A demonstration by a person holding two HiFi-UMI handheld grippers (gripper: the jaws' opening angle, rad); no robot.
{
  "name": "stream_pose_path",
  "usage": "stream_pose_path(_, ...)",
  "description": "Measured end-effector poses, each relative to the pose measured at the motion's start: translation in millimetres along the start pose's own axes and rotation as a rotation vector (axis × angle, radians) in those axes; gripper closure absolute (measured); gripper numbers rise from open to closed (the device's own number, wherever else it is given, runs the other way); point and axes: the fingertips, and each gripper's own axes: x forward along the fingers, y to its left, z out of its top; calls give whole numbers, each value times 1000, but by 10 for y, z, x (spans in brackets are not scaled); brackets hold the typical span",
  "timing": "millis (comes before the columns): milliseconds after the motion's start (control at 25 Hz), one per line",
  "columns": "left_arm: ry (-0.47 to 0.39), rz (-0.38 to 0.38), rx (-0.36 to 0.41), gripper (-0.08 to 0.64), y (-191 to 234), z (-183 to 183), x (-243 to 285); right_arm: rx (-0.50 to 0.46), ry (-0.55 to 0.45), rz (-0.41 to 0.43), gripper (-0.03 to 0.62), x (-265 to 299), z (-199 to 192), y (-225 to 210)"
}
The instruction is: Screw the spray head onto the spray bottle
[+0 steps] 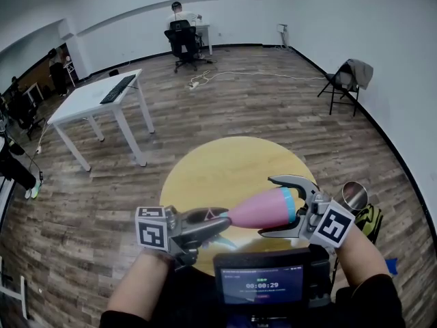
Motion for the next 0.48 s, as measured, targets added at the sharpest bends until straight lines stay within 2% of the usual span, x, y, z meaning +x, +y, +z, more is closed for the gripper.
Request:
stream_pose_path(120, 33, 53, 87, 387, 19, -49, 25, 124, 51, 24, 101, 1, -131, 23)
stream_pose_path(240, 119, 132, 225, 385, 69, -136, 36, 183, 218, 62, 106, 68, -440, 147)
stream_pose_path(320, 194, 175, 315, 385, 121, -231, 41, 205, 290, 96, 109, 124, -625, 261)
stream_pose_path(480, 284, 194, 404, 383, 133, -350, 48, 281, 293, 156, 115, 168, -732, 423)
